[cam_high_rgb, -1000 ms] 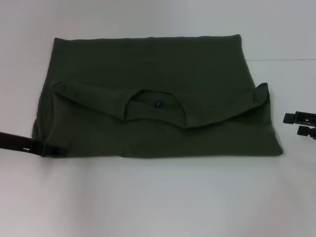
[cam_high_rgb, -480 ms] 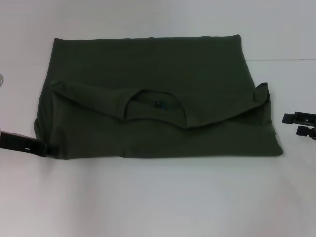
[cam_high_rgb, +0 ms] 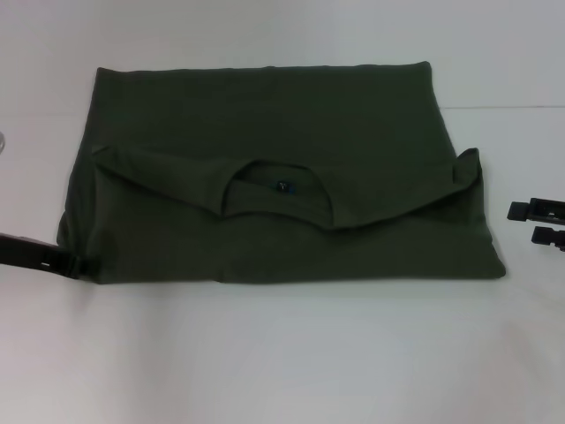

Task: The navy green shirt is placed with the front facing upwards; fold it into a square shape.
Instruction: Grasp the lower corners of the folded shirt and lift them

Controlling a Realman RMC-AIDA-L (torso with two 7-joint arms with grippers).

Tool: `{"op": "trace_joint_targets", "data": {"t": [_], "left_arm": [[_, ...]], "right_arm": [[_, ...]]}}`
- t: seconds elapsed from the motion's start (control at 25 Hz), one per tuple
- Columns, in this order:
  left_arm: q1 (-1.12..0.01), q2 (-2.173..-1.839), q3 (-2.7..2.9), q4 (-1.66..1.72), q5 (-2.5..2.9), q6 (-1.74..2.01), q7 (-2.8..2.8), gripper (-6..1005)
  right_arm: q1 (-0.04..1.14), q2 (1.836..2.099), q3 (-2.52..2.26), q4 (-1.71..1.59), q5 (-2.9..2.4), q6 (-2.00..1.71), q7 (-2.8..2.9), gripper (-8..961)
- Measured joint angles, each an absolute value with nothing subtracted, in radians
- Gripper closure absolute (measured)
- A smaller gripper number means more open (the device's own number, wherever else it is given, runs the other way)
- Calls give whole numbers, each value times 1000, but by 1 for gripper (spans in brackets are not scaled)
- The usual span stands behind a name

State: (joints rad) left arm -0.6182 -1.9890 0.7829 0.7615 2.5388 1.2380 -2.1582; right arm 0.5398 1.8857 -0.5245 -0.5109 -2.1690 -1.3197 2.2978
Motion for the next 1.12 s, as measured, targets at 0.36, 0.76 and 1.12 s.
{"op": "trace_joint_targets", "data": {"t": [0.36, 0.76, 1.12], "left_arm": [[-618, -1985, 781, 764, 2535, 1241, -2158, 958], [-618, -1988, 778, 761, 2531, 1238, -2142, 954], [-630, -1980, 754, 759, 2530, 1268, -2160, 950]], "right_arm": [[555, 1838, -648, -517, -2185, -1339, 2449, 113], [600, 1862, -657, -514, -2254, -1300, 2447, 114], [631, 1846, -663, -520, -2306, -1325, 2522, 113]]}}
